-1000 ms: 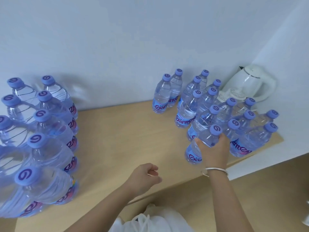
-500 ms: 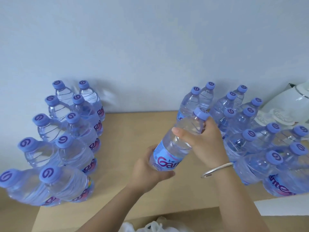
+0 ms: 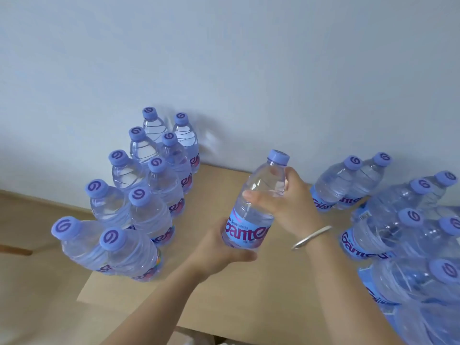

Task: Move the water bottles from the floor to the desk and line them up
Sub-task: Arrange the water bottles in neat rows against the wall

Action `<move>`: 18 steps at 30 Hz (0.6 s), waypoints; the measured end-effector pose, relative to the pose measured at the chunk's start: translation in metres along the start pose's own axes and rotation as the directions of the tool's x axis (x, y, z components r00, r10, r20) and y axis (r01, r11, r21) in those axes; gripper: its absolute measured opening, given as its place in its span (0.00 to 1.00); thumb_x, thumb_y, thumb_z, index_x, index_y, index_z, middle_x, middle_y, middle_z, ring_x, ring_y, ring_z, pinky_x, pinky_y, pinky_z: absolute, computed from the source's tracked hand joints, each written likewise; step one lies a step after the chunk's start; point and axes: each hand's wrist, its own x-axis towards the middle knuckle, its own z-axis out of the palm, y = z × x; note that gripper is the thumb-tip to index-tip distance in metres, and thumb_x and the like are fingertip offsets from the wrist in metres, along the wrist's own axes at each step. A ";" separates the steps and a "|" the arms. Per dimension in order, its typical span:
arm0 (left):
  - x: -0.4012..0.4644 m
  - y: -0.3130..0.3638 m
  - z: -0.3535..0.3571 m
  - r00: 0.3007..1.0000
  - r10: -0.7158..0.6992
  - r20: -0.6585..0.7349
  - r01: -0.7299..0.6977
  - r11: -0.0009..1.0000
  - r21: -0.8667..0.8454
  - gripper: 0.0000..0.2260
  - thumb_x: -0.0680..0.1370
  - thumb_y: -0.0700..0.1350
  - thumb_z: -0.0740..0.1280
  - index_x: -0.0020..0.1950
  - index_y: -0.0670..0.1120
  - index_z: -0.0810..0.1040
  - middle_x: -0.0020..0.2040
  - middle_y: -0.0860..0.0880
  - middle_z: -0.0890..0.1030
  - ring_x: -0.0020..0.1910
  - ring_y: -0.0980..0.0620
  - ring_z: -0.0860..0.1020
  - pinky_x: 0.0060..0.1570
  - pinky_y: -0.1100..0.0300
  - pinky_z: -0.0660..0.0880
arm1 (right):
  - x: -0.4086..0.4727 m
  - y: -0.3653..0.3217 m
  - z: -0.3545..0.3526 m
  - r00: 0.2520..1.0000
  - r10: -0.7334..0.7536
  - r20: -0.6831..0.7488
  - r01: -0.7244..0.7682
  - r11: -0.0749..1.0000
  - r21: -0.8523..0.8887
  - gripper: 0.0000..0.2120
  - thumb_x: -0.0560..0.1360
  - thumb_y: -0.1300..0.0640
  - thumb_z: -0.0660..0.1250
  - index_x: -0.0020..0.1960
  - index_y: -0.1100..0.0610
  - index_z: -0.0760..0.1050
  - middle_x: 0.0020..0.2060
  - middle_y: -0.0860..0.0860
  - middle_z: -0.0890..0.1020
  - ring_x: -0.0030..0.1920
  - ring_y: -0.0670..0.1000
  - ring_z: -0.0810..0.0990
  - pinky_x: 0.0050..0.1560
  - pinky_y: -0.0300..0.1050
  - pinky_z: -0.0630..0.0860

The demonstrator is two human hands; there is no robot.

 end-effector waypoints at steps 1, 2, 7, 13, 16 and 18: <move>0.001 0.000 -0.004 1.000 -0.011 -0.015 0.010 1.000 -0.015 0.24 0.59 0.37 0.78 0.53 0.43 0.76 0.41 0.51 0.82 0.39 0.57 0.80 0.42 0.64 0.78 | 0.005 -0.004 0.004 1.000 -0.010 0.014 0.010 1.000 -0.018 0.33 0.50 0.36 0.75 0.49 0.48 0.71 0.45 0.46 0.82 0.48 0.48 0.82 0.51 0.56 0.79; 0.005 -0.001 -0.009 0.999 -0.019 -0.027 0.018 0.999 -0.030 0.25 0.59 0.37 0.78 0.54 0.42 0.76 0.42 0.50 0.83 0.40 0.57 0.80 0.42 0.63 0.78 | 0.010 -0.007 0.008 1.000 -0.013 0.028 0.014 0.999 -0.036 0.34 0.49 0.36 0.75 0.50 0.48 0.71 0.45 0.46 0.82 0.48 0.48 0.81 0.51 0.56 0.78; 0.031 0.000 -0.028 0.987 -0.025 -0.158 0.018 0.999 -0.050 0.27 0.57 0.42 0.77 0.54 0.47 0.76 0.46 0.47 0.84 0.44 0.52 0.81 0.48 0.56 0.79 | 0.038 -0.021 0.025 0.997 -0.043 0.059 0.046 0.997 -0.066 0.31 0.53 0.41 0.78 0.52 0.47 0.70 0.46 0.44 0.80 0.48 0.45 0.80 0.49 0.46 0.78; 0.069 -0.016 -0.031 0.941 0.013 -0.337 -0.024 0.999 -0.031 0.18 0.69 0.38 0.65 0.50 0.60 0.71 0.45 0.58 0.79 0.43 0.60 0.77 0.42 0.70 0.73 | 0.088 -0.009 0.065 0.997 -0.060 0.044 0.065 0.990 -0.121 0.29 0.60 0.51 0.79 0.56 0.47 0.69 0.47 0.42 0.78 0.51 0.46 0.78 0.49 0.40 0.73; 0.091 -0.027 -0.035 0.891 -0.023 -0.453 0.032 0.999 0.014 0.22 0.68 0.43 0.63 0.62 0.53 0.71 0.57 0.52 0.76 0.54 0.51 0.75 0.49 0.60 0.74 | 0.113 0.001 0.083 0.997 -0.063 0.043 0.069 0.987 -0.144 0.28 0.60 0.51 0.79 0.54 0.47 0.68 0.42 0.37 0.75 0.46 0.43 0.77 0.44 0.37 0.71; 0.108 -0.029 -0.031 0.865 -0.082 -0.494 0.096 0.995 0.003 0.26 0.72 0.39 0.64 0.69 0.48 0.65 0.64 0.52 0.69 0.61 0.52 0.70 0.52 0.60 0.69 | 0.127 0.008 0.093 0.996 -0.072 0.050 0.079 0.985 -0.154 0.29 0.60 0.53 0.79 0.55 0.47 0.68 0.43 0.37 0.75 0.46 0.42 0.77 0.46 0.37 0.71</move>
